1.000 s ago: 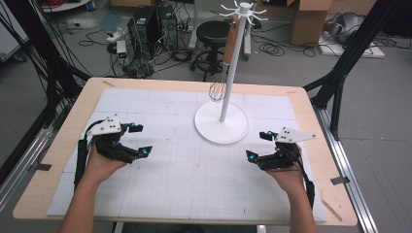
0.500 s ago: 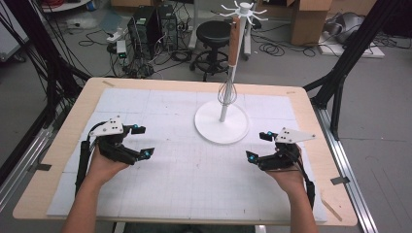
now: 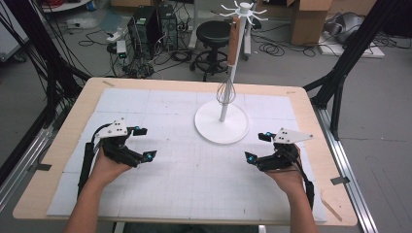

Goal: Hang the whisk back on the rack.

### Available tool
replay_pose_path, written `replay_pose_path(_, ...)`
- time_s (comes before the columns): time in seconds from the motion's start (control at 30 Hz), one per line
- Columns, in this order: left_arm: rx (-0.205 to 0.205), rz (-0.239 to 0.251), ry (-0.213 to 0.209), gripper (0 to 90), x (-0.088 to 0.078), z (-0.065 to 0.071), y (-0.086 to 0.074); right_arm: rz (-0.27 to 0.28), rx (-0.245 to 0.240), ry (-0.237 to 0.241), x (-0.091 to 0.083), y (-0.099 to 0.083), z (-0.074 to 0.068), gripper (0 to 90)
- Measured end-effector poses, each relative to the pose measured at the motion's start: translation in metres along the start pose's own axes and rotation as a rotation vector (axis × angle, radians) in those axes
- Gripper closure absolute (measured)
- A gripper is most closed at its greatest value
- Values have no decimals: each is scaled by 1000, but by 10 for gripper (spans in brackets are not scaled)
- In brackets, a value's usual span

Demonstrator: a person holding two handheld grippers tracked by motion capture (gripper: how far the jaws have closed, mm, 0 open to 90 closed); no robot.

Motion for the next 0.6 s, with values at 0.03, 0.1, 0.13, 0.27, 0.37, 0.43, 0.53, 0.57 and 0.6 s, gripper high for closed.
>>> replay_pose_path(0.03, 0, -2, -3, 60, 0, 0, 0, 4, 3, -2, -1, 0, -1, 100)
replay_pose_path(0.1, 2, -4, 1, 60, 1, 0, 0, 11, 3, -6, -2, 1, 0, 101)
replay_pose_path(0.13, -1, -3, 0, 60, 1, 0, 0, 10, 4, -4, -2, 0, 0, 101)
replay_pose_path(0.27, 0, 0, -1, 60, 0, 0, 0, 5, 5, -2, -1, 0, 0, 101)
replay_pose_path(0.37, 0, -1, -3, 60, -1, 0, 0, 1, 4, -1, 1, 0, 0, 101)
replay_pose_path(0.43, 1, 0, -4, 60, 0, 0, 0, -3, 7, 1, 1, 0, -1, 101)
replay_pose_path(0.53, 3, -1, -2, 60, 0, 0, 0, -5, 4, 0, 1, 0, 0, 101)
replay_pose_path(0.57, 4, -3, -1, 60, 1, 0, 0, -4, 6, 1, 1, 0, 0, 101)
replay_pose_path(0.6, 3, -3, 1, 60, 1, 0, 0, -2, 5, -1, 1, 0, 0, 101)
Point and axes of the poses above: each handheld gripper's, and its own axes: x roughly forward along the jaws, y roughly out of its top, z roughly to its right, the point moved 1 cm from there along x, roughly forward along the jaws, and after that the axes turned 12 degrees about y, right-handed, at the moved point
